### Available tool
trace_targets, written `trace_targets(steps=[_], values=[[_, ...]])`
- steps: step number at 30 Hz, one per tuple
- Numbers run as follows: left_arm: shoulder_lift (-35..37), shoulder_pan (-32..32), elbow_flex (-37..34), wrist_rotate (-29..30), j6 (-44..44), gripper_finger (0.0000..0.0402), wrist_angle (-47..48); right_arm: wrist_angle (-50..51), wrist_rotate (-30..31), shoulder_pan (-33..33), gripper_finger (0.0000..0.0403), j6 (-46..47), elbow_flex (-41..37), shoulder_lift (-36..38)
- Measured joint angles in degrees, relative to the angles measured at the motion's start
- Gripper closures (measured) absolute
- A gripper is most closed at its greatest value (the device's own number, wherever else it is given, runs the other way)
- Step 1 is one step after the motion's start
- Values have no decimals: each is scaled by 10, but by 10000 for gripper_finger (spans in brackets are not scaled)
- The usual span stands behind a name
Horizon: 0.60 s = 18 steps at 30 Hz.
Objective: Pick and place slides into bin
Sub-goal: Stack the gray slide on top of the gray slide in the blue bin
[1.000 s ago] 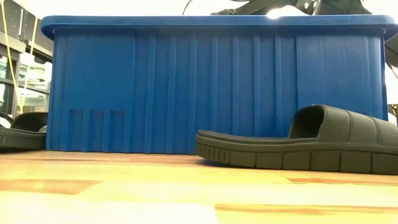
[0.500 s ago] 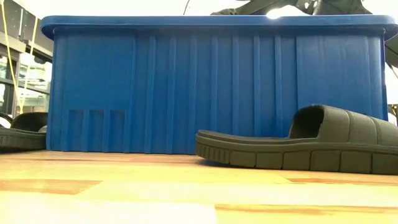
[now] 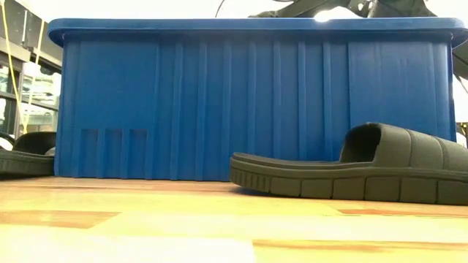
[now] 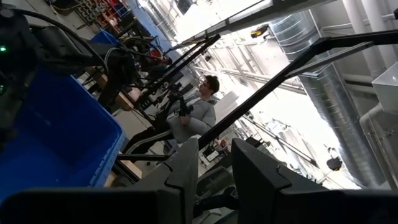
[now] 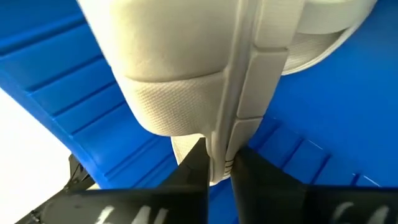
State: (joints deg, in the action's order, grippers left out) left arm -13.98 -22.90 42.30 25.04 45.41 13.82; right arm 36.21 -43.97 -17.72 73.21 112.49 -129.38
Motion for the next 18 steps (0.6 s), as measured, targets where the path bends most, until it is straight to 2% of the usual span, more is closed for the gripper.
trace_targets(steps=[6, 18], values=[[0, 0, 0, -4, 0, 314, 0, 1, 25, 5, 348, 2, 0, 0], [0, 0, 0, -15, 0, 314, -3, 39, 49, 5, 233, -21, 0, 0]])
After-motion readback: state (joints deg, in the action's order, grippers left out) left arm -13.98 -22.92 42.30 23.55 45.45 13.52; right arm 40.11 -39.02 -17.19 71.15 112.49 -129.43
